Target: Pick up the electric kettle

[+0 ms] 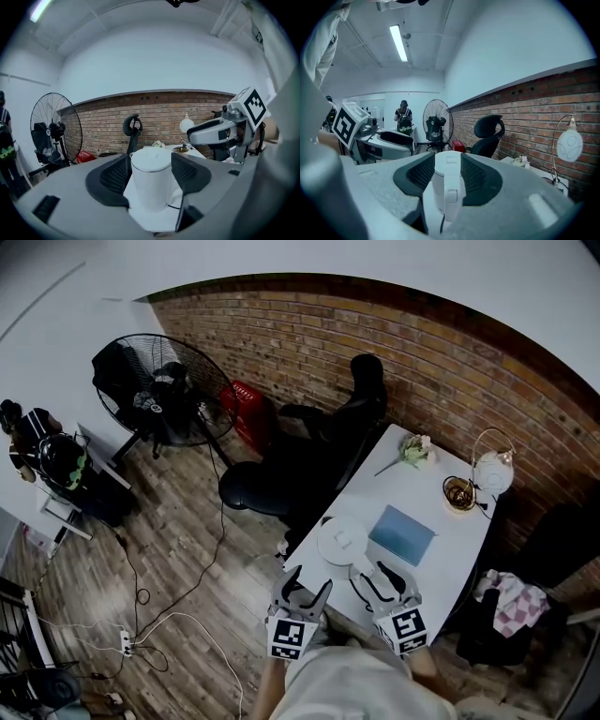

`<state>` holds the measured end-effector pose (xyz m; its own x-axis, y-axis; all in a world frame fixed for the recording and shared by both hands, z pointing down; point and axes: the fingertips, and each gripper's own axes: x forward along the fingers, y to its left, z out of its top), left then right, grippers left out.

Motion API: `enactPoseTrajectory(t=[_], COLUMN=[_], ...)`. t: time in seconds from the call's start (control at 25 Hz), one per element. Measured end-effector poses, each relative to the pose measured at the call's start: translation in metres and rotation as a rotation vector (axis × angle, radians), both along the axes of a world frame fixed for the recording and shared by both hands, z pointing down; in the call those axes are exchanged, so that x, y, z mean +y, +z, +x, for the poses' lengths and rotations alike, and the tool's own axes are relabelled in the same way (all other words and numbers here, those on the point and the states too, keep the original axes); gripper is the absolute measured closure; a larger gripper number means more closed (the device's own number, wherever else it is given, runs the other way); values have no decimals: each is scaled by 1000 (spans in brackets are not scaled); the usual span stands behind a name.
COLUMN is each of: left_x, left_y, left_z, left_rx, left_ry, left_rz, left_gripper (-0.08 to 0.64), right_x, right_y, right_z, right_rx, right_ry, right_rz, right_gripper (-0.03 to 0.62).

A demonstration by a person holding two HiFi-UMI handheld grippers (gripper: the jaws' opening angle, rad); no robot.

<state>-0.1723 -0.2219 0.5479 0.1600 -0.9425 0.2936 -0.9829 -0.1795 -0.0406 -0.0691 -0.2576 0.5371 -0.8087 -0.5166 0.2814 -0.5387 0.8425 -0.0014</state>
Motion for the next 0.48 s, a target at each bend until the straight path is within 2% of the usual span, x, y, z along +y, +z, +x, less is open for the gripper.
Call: enactPoseTrajectory(t=[0.48], left_x=[-25], left_y=[47], left_z=[-7], left_rx=[-25], left_ry=[129], left_rz=[-79], left_gripper=[233], right_x=[-10], right_y=[28], right_z=[-7], right_rx=[60], right_ry=[77], right_rz=[-38], right_gripper=[419])
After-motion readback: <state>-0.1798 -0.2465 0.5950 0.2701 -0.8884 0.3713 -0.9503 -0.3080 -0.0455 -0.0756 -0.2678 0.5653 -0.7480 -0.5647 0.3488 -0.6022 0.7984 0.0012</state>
